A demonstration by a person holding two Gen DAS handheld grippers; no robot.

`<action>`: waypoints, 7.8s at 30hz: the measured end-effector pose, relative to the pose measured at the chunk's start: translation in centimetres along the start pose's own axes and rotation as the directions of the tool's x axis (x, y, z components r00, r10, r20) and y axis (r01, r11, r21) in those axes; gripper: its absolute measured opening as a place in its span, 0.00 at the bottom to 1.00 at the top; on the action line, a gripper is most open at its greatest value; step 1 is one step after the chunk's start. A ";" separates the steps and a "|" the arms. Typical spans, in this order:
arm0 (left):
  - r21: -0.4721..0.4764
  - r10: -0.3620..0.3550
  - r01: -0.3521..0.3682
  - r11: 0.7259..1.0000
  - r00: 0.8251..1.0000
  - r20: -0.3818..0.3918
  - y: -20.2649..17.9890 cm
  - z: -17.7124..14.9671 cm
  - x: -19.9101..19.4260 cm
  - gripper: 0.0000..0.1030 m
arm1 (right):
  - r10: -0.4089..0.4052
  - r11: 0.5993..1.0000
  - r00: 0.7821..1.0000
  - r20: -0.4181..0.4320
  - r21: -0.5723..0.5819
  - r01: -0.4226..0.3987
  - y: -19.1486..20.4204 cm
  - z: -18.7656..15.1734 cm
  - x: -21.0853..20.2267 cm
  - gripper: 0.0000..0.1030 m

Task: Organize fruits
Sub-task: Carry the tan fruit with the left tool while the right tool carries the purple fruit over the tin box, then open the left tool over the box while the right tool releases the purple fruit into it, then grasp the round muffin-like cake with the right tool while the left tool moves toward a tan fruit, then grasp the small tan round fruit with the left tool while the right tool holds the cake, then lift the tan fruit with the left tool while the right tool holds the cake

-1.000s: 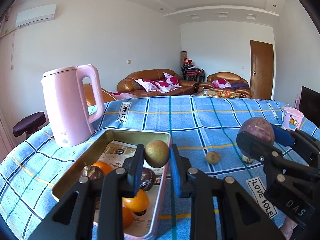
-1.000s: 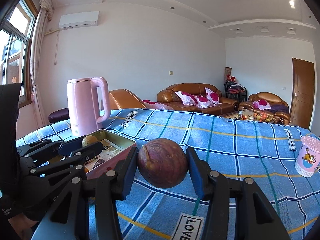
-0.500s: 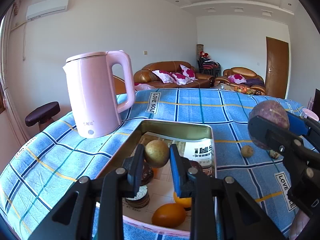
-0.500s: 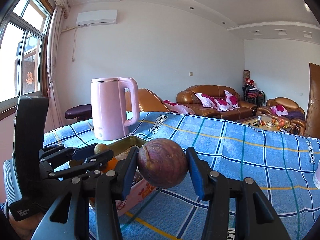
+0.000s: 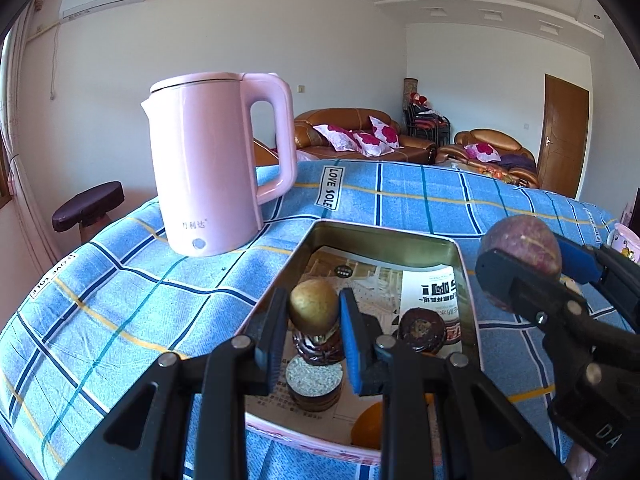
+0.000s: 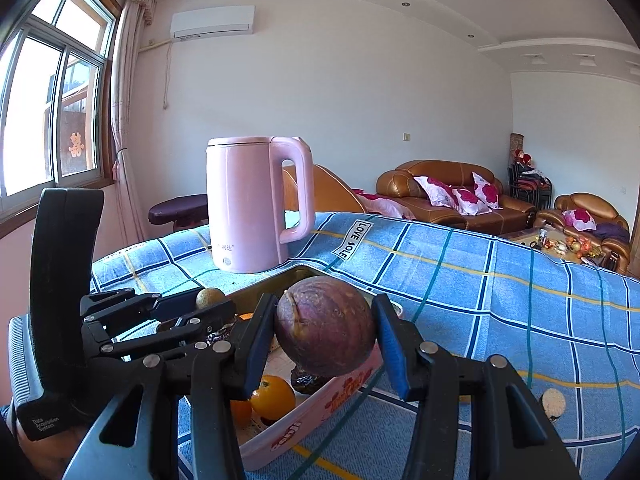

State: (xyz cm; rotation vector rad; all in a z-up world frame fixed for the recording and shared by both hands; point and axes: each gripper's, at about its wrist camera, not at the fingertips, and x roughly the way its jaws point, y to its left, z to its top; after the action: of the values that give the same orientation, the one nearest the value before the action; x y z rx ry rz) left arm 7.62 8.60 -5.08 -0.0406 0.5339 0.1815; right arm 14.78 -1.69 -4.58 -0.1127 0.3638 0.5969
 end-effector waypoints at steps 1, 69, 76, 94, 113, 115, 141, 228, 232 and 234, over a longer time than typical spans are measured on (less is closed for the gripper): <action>-0.001 -0.002 0.002 1.000 1.000 -0.001 0.1 0.0 0.0 0.26 | 0.003 1.000 1.000 -0.005 -0.001 -0.003 0.1 -0.1 0.2 0.50; -0.064 0.049 -0.050 0.997 0.999 -0.016 0.9 0.1 -0.4 0.98 | -0.055 0.996 0.998 0.005 0.069 0.054 -2.2 -0.9 -0.3 0.80; -0.031 -0.008 0.009 0.999 1.000 0.006 -1.6 1.1 -1.7 0.98 | -0.144 0.988 0.989 -0.044 0.041 0.146 -5.1 -1.8 -2.6 0.80; 0.205 -0.111 0.112 0.972 0.994 -0.013 -14.2 2.0 -0.1 1.00 | -0.310 0.932 0.895 -0.320 0.085 0.353 -15.8 -4.5 -2.1 0.80; 0.216 -0.111 0.125 0.968 0.991 -0.079 -15.4 1.5 2.3 1.00 | -0.179 0.927 0.887 -0.426 0.230 0.298 -18.4 -5.4 0.7 0.34; 0.218 -0.120 0.136 0.966 0.989 -0.088 -15.7 1.6 2.6 0.98 | -0.191 0.921 0.892 -0.409 0.239 0.306 -18.6 -5.3 0.3 0.34; 0.179 -0.225 0.299 0.937 0.911 -0.345 -19.8 0.8 8.4 0.31 | -0.249 0.888 0.902 -0.352 0.288 0.358 -19.6 -4.8 -1.4 0.35; 0.112 -0.233 0.235 0.966 0.972 -0.031 -16.5 1.8 2.7 0.31 | -0.335 0.920 0.941 -0.047 0.200 0.338 -15.8 -3.4 -6.5 0.35; 0.111 -0.228 0.229 0.967 0.973 -0.020 -16.4 1.8 2.5 0.31 | -0.338 0.921 0.940 -0.034 0.193 0.338 -15.7 -3.4 -6.7 0.35; 0.111 -0.225 0.225 0.968 0.974 -0.012 -16.4 1.8 2.4 0.31 | -0.341 0.921 0.940 -0.027 0.189 0.340 -15.6 -3.4 -6.7 0.35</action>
State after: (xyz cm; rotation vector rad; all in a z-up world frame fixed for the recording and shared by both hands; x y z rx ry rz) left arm 13.52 -6.96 -4.93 0.0083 0.5342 -0.0705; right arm 17.43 -18.79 -5.29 0.0118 0.3834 0.2153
